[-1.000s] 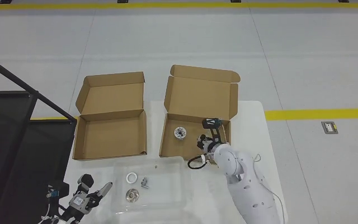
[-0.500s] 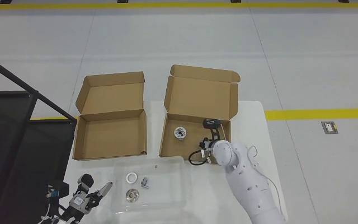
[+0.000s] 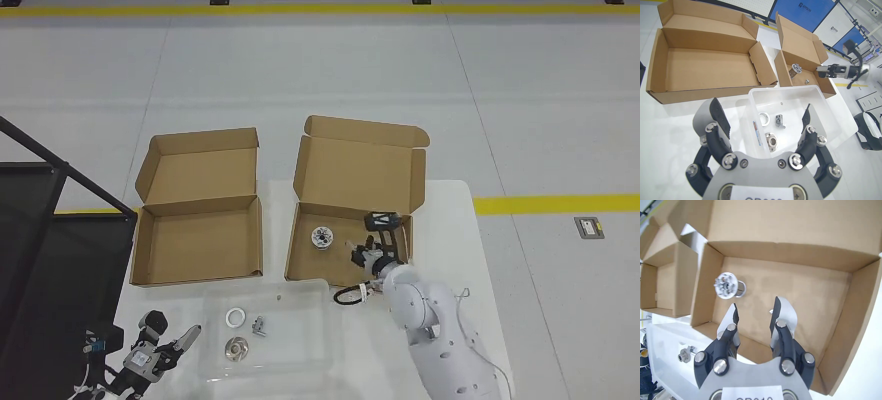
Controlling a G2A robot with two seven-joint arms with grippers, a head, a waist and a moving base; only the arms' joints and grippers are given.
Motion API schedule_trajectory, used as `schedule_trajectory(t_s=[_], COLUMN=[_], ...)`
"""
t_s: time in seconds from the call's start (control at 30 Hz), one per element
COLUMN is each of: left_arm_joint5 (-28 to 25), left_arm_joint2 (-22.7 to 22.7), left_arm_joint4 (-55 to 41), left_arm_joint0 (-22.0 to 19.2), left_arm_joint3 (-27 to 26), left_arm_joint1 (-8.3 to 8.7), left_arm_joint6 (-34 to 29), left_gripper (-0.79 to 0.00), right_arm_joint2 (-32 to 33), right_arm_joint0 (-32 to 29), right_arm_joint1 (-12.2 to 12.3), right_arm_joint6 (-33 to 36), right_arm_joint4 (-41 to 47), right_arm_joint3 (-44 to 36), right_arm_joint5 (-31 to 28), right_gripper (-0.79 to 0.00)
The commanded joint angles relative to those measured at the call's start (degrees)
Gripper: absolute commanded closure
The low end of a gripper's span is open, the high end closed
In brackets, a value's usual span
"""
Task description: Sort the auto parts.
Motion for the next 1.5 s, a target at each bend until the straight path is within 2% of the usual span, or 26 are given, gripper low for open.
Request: schedule_trajectory(t_s=[0.0,0.03,0.07,0.1,0.2,0.3,0.47,0.67,0.87,1.0,1.37,1.47], left_arm_joint5=[1.4,2.7,3.6,3.9,2.2,0.4,1.3,1.2,2.8,3.0,3.0,4.1], left_arm_joint2=[0.2,0.5,0.7,0.9,0.5,0.6,2.3,6.3,12.0,13.9,13.9,16.0], left_arm_joint4=[-0.8,-1.3,-1.3,-1.4,0.4,3.9,10.6,20.2,29.2,33.9,33.9,39.2], left_arm_joint0=[-0.5,-1.6,-3.0,-4.2,-6.5,-7.5,-8.2,-8.4,-9.0,-8.9,-8.9,-9.2], left_arm_joint3=[0.3,0.3,0.5,0.6,0.4,-0.9,-5.7,-9.8,-12.4,-13.7,-13.7,-14.5], left_arm_joint1=[-0.07,-0.10,-0.05,0.05,0.52,0.93,1.31,1.60,1.53,1.62,1.62,1.65], left_arm_joint6=[-0.3,-0.9,-2.4,-4.1,-8.8,-12.2,-17.8,-22.0,-21.6,-22.4,-22.4,-25.2], left_gripper=[-0.785,-0.785,-0.785,-0.785,-0.785,-0.785,-0.785,-0.785,-0.785,-0.785,-0.785,-0.785], right_arm_joint2=[-0.5,-0.7,-1.0,-1.5,-2.6,-3.7,-2.7,0.2,3.6,5.0,5.0,5.0], right_arm_joint0=[-5.0,-7.2,-9.3,-11.2,-15.5,-19.0,-23.3,-26.7,-29.5,-30.5,-30.5,-30.5], right_arm_joint1=[0.3,0.5,0.6,0.8,1.2,1.8,2.8,3.8,4.7,5.1,5.1,5.1], right_arm_joint6=[-3.4,-5.2,-7.1,-8.6,-12.8,-16.7,-21.9,-26.9,-31.5,-32.8,-32.8,-32.8], right_arm_joint4=[-0.9,-1.5,-2.0,-2.6,-4.9,-6.9,-8.3,-8.0,-6.3,-4.9,-4.9,-4.9], right_arm_joint3=[-7.5,-10.2,-12.6,-14.5,-18.6,-21.1,-23.2,-23.1,-21.4,-20.6,-20.6,-20.6], right_arm_joint5=[-2.3,-3.4,-4.7,-6.1,-9.6,-14.4,-22.1,-25.8,-29.4,-30.6,-30.6,-30.6], right_gripper=[-0.468,-0.526,-0.662,-0.720,-0.785,-0.785,-0.785,-0.785,-0.785,-0.785,-0.785,-0.785])
